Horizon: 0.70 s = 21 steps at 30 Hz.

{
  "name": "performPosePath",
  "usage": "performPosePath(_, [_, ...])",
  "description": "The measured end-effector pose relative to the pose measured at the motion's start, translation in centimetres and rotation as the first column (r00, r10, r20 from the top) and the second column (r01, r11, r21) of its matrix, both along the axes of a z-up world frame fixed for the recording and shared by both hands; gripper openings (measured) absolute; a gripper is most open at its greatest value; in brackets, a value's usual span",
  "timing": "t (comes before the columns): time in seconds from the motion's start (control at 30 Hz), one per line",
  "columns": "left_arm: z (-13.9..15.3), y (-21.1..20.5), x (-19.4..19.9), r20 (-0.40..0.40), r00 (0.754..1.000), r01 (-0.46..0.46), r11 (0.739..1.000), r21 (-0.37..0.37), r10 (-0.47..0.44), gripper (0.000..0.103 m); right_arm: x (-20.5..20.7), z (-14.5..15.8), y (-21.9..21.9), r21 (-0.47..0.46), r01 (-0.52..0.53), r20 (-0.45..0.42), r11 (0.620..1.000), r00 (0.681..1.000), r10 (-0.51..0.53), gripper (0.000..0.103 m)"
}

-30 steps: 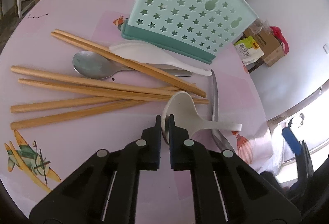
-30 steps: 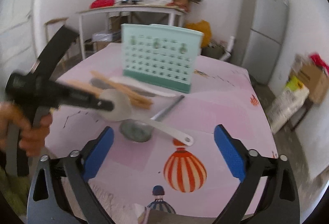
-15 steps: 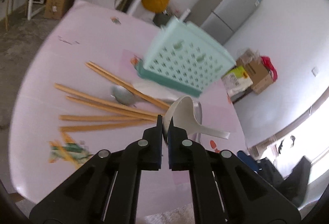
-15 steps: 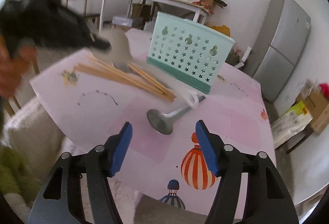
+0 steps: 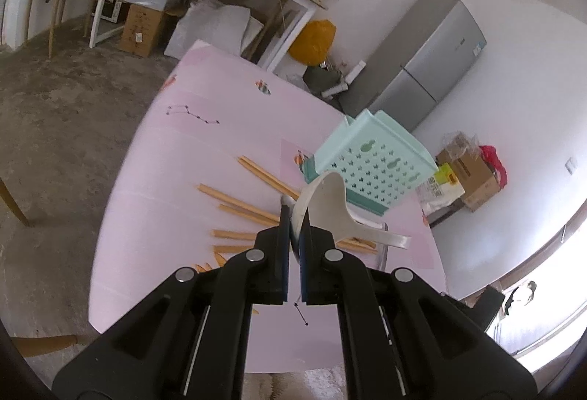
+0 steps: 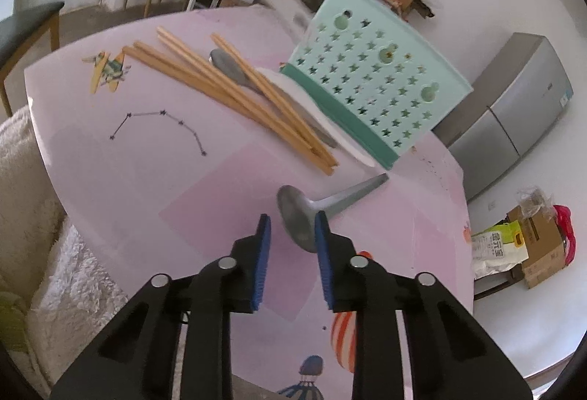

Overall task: Organize utensils
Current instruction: 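Lift the white ladle with the left gripper and drop it into the green holder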

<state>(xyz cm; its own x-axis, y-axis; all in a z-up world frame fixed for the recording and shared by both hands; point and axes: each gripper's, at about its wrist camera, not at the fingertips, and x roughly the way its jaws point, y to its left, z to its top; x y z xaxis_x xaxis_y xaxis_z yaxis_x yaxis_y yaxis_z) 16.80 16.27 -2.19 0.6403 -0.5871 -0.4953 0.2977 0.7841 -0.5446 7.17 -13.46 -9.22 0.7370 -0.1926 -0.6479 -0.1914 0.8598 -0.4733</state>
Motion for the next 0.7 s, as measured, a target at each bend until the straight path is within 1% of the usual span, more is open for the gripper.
performPosePath(0.1, [0.5,0.4,-0.7,0.023,1.000,-0.017,1.000,0.002,0.017,0.003,0.3,-0.3,0.4,-0.016,0.007,-0.013,1.000,1.000,-0.007,0.015])
performPosePath(0.17, [0.8,0.2,-1.1,0.042,0.999,-0.029,1.000,0.003,0.029,0.003,0.2,-0.3,0.6,-0.019,0.015,-0.012,1.000,1.000,-0.015,0.008])
performPosePath(0.33, [1.6,0.6,-0.4,0.078,0.996,-0.043,0.999,-0.006,0.043,0.003,0.1,0.2,0.7,-0.018,0.028,0.002,0.999,1.000,-0.028,0.005])
performPosePath(0.47, [2.9,0.4,-0.4,0.114,0.992,-0.049,0.999,-0.016,0.050,0.003,-0.1,2.1,0.3,0.009,0.028,0.030,1.000,0.999,-0.028,0.003])
performPosePath(0.6, [5.0,-0.5,-0.3,0.183,0.981,-0.055,0.998,-0.018,0.057,0.003,-0.3,4.9,-0.8,0.079,0.044,0.077,0.996,0.996,-0.050,0.003])
performPosePath(0.7, [7.1,-1.7,0.0,0.260,0.963,-0.071,0.997,0.002,0.069,0.003,-0.4,6.9,-1.9,0.129,0.055,0.111,0.990,0.991,-0.070,0.003])
